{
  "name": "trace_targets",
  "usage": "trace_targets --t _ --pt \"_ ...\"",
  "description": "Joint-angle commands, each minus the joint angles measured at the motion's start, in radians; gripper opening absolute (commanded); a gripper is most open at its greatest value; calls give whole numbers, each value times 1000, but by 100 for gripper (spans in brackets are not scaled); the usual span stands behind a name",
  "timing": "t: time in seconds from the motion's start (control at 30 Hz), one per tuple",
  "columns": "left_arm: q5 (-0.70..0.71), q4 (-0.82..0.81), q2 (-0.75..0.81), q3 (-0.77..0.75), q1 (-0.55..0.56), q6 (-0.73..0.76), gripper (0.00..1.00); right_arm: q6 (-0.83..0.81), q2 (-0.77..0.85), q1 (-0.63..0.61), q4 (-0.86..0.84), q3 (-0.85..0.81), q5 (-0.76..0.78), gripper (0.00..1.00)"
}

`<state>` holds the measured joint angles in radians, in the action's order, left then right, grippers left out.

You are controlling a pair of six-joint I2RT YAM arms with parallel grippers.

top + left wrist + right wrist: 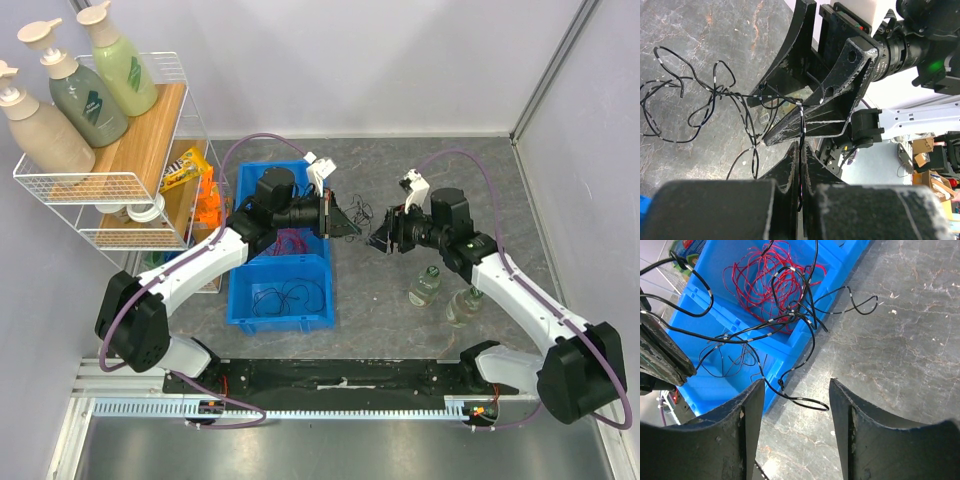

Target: Untangle the cables

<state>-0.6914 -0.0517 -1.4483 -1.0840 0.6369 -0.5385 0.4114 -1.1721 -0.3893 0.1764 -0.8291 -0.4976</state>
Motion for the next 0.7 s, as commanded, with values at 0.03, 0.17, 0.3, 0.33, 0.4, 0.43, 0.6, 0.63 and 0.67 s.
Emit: trace_targets --t 0.03,0.17,0.3,0.33,0.4,0.43,0.6,0.63,0.67 --pt "-26 -46 31 -39 0 -46 2 4 54 -5 -164 47 -13 53" --pt "-20 -39 19 -39 -8 -87 2 7 115 -5 -239 84 24 28" --pt "-20 -36 -6 -39 -45 -144 2 10 172 -5 -233 65 57 0" --pt "-19 -34 -6 -39 -60 -150 2 -6 181 -5 -207 53 66 0" --pt "-14 -33 -4 -47 -89 -150 2 -37 195 -5 -126 25 94 0" --pt "-14 -30 -3 -56 -100 -147 2 -46 203 -5 -85 15 117 0" --pt "3 45 -15 -125 -125 -92 2 -13 278 -6 205 -74 808 0" --pt "12 76 -15 -126 -126 -83 2 -7 298 -5 233 -93 897 0" --pt "19 85 -14 -125 -128 -72 2 -3 313 -5 267 -116 982 0"
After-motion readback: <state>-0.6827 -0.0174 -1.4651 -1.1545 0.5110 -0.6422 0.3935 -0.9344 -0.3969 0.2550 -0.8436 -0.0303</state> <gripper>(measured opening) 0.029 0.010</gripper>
